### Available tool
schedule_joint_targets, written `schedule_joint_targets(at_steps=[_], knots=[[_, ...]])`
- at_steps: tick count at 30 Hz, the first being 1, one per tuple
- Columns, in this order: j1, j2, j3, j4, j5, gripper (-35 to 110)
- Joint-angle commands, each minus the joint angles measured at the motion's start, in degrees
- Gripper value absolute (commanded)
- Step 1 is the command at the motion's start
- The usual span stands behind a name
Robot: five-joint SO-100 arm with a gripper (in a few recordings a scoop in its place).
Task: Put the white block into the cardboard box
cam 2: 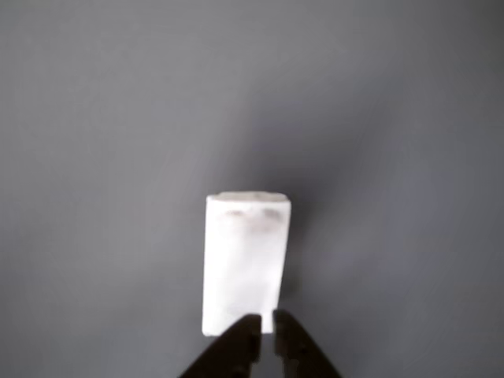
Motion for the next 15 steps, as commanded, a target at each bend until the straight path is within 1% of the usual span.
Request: schedule_joint_targets(at_steps=[1,11,15], knots=[[0.88,5.01,-0.09,0.35,0.35,-1],[0.18,5.89,0.35,0.26,0.35,1],[0.97,7.21,0.62,0.18,0.26,10]])
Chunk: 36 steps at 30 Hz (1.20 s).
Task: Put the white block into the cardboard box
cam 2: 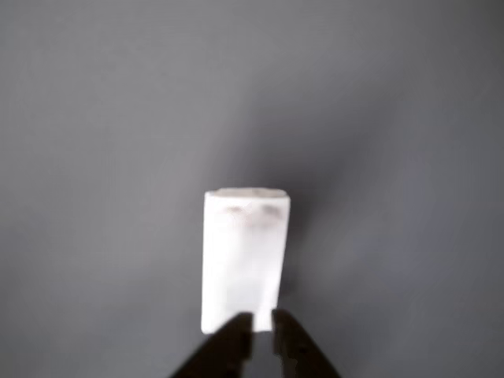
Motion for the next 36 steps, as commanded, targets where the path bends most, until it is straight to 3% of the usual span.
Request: schedule_joint_targets(at_steps=[1,21,36], knots=[[1.05,7.47,0.26,0.09,0.35,13],[2.81,7.65,-1.14,-2.02,2.2,34],[2.64,4.04,-3.34,-3.78,2.29,36]])
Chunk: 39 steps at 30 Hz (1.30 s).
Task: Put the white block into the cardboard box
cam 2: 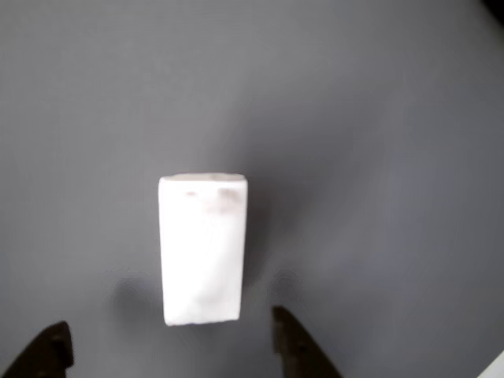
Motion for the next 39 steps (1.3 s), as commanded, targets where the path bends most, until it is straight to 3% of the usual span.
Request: schedule_joint_targets(at_steps=[1,39], knots=[[0.53,2.99,-4.22,-0.79,0.79,36],[-0.7,-7.29,-9.4,-1.67,0.62,34]])
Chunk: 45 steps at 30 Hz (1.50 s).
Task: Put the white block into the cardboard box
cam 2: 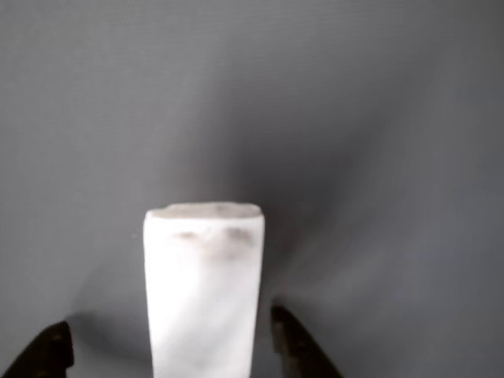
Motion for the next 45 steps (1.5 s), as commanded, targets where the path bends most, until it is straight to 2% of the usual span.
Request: schedule_joint_targets(at_steps=[1,28,37,45], knots=[[-0.7,1.32,-4.13,-0.79,0.53,34],[-1.23,0.35,-4.13,-0.79,0.62,19],[-1.76,-0.09,-4.22,2.11,-0.88,-1],[-1.93,-0.18,-4.31,2.46,-1.76,-2]])
